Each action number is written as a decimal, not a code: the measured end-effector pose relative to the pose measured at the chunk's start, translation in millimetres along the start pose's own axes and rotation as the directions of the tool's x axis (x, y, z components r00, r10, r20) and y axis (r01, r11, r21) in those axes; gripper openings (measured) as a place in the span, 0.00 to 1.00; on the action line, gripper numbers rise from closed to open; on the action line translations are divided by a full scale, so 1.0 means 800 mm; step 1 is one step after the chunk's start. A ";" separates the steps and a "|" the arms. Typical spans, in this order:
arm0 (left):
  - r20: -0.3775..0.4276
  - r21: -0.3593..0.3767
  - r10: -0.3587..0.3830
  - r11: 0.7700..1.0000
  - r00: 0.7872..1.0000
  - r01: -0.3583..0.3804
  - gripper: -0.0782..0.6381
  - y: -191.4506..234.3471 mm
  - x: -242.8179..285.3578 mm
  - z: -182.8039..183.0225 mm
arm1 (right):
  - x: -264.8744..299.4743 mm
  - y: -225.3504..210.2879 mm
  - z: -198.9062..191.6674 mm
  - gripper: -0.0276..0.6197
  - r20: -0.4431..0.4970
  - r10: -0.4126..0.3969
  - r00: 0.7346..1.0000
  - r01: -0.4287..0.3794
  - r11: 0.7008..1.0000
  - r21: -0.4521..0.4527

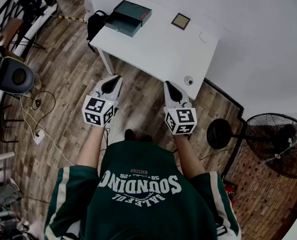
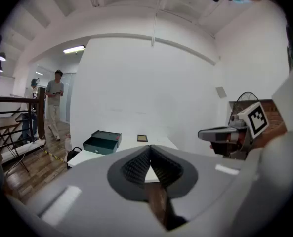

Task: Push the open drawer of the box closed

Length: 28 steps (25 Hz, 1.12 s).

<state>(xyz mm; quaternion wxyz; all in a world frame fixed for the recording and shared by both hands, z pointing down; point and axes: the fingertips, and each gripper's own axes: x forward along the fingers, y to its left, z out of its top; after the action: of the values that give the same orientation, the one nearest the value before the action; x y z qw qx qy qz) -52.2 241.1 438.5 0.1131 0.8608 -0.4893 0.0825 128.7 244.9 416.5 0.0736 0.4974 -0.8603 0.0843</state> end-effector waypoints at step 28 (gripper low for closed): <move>-0.025 0.000 -0.032 1.000 0.999 0.032 0.18 0.053 0.013 -0.016 | 0.045 0.028 -0.022 0.05 -0.003 -0.017 1.000 0.017 0.998 0.055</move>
<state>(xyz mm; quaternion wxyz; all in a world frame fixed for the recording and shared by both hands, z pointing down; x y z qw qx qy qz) -83.9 215.3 458.0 0.1201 0.8674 -0.4742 0.0914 92.4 229.3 439.9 0.0618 0.5064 -0.8532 0.1080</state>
